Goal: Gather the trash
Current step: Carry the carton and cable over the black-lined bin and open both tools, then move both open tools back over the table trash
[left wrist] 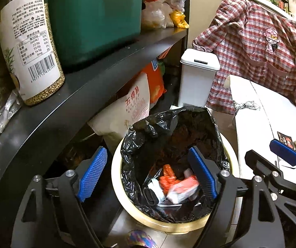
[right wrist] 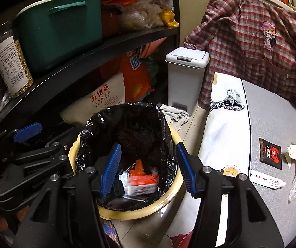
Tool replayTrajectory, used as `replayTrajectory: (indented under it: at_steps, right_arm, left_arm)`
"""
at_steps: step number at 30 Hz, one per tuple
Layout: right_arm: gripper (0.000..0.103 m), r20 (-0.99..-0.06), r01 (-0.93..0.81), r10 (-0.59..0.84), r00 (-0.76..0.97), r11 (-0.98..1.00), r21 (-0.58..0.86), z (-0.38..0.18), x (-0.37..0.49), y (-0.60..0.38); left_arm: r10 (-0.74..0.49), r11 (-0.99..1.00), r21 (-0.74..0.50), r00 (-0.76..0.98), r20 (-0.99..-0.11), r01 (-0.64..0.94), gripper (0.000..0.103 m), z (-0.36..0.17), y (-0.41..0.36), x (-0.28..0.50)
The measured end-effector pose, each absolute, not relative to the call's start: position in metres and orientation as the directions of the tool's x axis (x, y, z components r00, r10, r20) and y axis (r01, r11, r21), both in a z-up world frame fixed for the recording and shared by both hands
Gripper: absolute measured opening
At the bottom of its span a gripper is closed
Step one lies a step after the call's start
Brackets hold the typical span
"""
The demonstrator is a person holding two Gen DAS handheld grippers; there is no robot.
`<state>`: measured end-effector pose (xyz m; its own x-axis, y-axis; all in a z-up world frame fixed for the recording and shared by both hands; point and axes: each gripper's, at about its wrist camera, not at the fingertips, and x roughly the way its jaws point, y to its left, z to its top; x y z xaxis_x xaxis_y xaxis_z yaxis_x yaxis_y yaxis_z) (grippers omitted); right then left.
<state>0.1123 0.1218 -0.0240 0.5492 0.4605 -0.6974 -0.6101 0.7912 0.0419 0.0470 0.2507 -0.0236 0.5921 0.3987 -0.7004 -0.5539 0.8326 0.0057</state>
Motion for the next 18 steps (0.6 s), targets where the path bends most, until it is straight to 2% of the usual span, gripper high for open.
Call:
replayTrajectory:
  at_steps: [3, 13, 15, 18]
  right_arm:
    - [0.057, -0.693, -0.609, 0.46, 0.555, 0.792, 0.038, -0.022, 0.11, 0.121]
    - [0.059, -0.69, -0.604, 0.459, 0.559, 0.796, 0.04, -0.019, 0.11, 0.115]
    - [0.063, -0.69, -0.601, 0.46, 0.559, 0.798, 0.045, -0.018, 0.11, 0.113]
    - [0.064, -0.686, -0.598, 0.464, 0.56, 0.8, 0.053, -0.014, 0.11, 0.106]
  left_arm:
    - [0.399, 0.831, 0.004, 0.59, -0.702, -0.557, 0.083, -0.023, 0.251, 0.046]
    - [0.397, 0.833, 0.002, 0.595, -0.698, -0.553, 0.083, -0.019, 0.249, 0.045]
    - [0.399, 0.833, 0.004, 0.596, -0.697, -0.553, 0.084, -0.018, 0.248, 0.044]
    - [0.4, 0.835, 0.007, 0.599, -0.693, -0.55, 0.084, -0.014, 0.247, 0.043]
